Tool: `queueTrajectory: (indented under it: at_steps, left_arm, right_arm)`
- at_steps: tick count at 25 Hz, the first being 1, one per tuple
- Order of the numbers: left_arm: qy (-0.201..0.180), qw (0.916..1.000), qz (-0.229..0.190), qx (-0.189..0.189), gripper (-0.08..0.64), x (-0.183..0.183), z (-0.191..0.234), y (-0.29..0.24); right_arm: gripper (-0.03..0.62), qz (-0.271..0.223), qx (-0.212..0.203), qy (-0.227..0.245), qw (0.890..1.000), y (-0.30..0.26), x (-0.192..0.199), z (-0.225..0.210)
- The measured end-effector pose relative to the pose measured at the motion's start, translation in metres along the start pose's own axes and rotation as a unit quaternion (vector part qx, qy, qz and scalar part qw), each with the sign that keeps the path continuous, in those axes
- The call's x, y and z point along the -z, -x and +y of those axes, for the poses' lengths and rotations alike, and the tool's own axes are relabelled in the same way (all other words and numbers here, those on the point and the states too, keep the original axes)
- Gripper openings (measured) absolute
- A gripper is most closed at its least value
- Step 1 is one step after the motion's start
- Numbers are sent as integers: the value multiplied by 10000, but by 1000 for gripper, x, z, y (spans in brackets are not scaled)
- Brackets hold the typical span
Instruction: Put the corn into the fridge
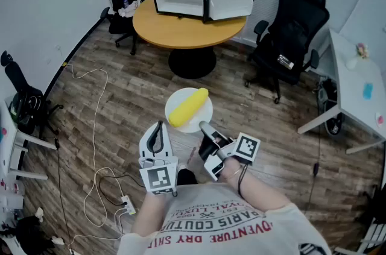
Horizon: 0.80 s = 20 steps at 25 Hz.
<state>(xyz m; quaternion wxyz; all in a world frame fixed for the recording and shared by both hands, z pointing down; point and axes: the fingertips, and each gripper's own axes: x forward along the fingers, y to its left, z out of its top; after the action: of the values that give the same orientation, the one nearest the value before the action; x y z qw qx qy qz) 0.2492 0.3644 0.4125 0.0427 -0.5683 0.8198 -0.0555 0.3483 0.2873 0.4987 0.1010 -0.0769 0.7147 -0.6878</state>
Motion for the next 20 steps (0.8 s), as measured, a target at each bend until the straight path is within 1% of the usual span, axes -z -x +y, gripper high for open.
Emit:
queueTrajectory:
  at_steps: [5, 11, 13, 15, 17, 20]
  left_arm:
    - [51, 10000, 13, -15, 34, 4, -2, -3]
    - [80, 10000, 26, 33, 34, 8, -3, -5]
    - [51, 10000, 29, 67, 34, 13, -2, -6]
    - [126, 9999, 75, 65, 34, 18, 4, -11]
    - [204, 9997, 123, 56, 34, 21, 16, -23]
    - [176, 9997, 136, 98, 34, 24, 34, -42]
  right_arm:
    - [44, 55, -29, 30, 10000, -2, -2, -1]
    - [44, 48, 47, 94, 9999, -1, -1, -5]
    - [44, 8, 74, 220, 9997, -3, -3, -9]
    - [43, -32, 96, 409, 9991, -12, -6, -10]
    - [43, -63, 110, 578, 9983, -28, -11, -8]
    - [40, -101, 149, 677, 9975, -53, -17, -8]
